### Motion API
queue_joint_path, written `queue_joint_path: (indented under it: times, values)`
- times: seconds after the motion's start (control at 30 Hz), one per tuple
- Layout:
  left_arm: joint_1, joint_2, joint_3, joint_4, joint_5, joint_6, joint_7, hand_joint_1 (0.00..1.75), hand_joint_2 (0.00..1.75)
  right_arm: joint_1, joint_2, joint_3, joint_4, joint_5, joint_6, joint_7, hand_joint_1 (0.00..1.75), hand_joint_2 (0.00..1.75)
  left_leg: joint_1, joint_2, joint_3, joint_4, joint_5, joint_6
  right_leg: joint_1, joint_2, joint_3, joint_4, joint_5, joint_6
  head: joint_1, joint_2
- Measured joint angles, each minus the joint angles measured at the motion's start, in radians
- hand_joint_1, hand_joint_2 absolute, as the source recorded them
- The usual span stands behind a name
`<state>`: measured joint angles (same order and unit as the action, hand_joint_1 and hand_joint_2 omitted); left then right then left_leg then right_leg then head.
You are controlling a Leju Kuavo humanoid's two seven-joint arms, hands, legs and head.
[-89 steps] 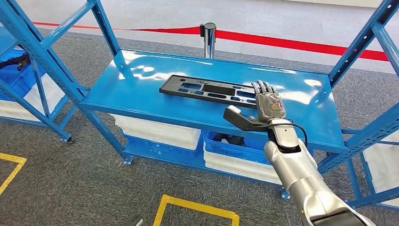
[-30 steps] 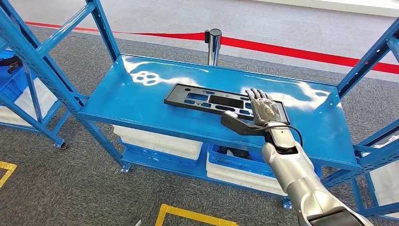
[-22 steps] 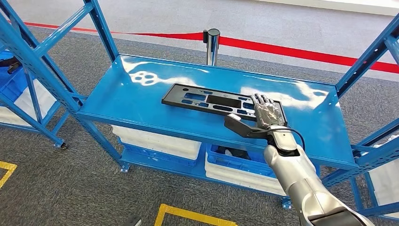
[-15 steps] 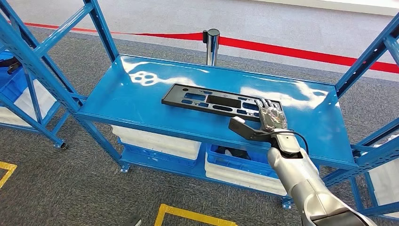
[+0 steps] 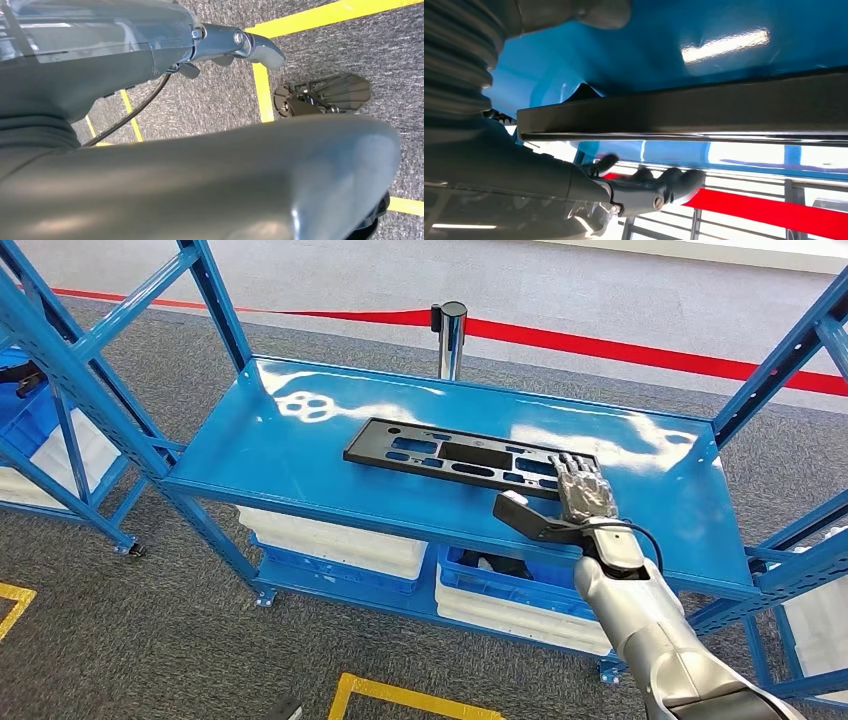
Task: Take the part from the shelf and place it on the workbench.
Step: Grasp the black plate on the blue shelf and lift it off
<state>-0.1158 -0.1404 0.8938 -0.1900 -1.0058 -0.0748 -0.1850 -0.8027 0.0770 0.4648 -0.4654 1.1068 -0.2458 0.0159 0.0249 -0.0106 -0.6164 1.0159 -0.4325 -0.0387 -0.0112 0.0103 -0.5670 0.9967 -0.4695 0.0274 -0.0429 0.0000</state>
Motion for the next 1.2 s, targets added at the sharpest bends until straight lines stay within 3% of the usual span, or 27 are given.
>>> queue_joint_path:
  times: [0.03, 0.13, 0.57, 0.97, 1.13, 1.2]
  values:
    - [0.0, 0.0, 0.0, 0.0, 0.0, 0.0, 0.0, 0.0, 0.0, 0.0, 0.0, -0.001, 0.001, 0.001, -0.002, -0.001, 1.2, 1.75, 0.0, 0.0, 0.0, 0.0, 0.0, 0.0, 0.0, 0.0, 0.0, 0.0, 0.0, 0.0, 0.0, 0.0]
    - [0.0, 0.0, 0.0, 0.0, 0.0, 0.0, 0.0, 0.0, 0.0, 0.0, -0.001, -0.002, 0.003, 0.006, -0.01, -0.003, 1.33, 1.75, 0.0, 0.0, 0.0, 0.0, 0.0, 0.0, 0.0, 0.0, 0.0, 0.0, 0.0, 0.0, 0.0, 0.0]
    - [0.001, -0.001, 0.0, 0.0, 0.001, -0.001, 0.0, 0.0, 0.0, -0.006, -0.007, -0.01, 0.004, 0.016, -0.036, -0.015, 1.38, 1.75, 0.0, 0.0, 0.001, 0.0, 0.0, 0.0, 0.0, 0.0, 0.002, 0.0, 0.0, 0.0, 0.0, 0.0]
    - [0.001, -0.002, 0.002, 0.0, 0.002, -0.001, -0.003, 0.0, 0.0, -0.007, -0.009, -0.031, 0.003, 0.019, -0.061, -0.027, 1.59, 1.75, 0.0, 0.0, 0.002, 0.0, 0.0, 0.0, 0.0, 0.0, 0.002, 0.0, 0.0, 0.0, 0.0, 0.0]
    - [0.001, -0.002, 0.004, 0.0, 0.007, 0.0, -0.007, 0.0, 0.0, 0.005, -0.016, -0.048, -0.022, 0.014, -0.097, -0.042, 1.54, 1.75, 0.0, 0.0, 0.002, 0.0, 0.0, 0.0, 0.0, 0.0, 0.002, 0.0, 0.0, 0.0, 0.0, 0.0]
    - [0.002, -0.002, 0.006, 0.0, 0.01, 0.0, -0.008, 0.0, 0.0, 0.017, -0.021, -0.055, -0.047, 0.015, -0.118, -0.044, 1.42, 1.75, 0.0, 0.0, 0.002, 0.0, 0.0, 0.0, 0.0, 0.0, 0.002, 0.0, 0.0, 0.0, 0.0, 0.0]
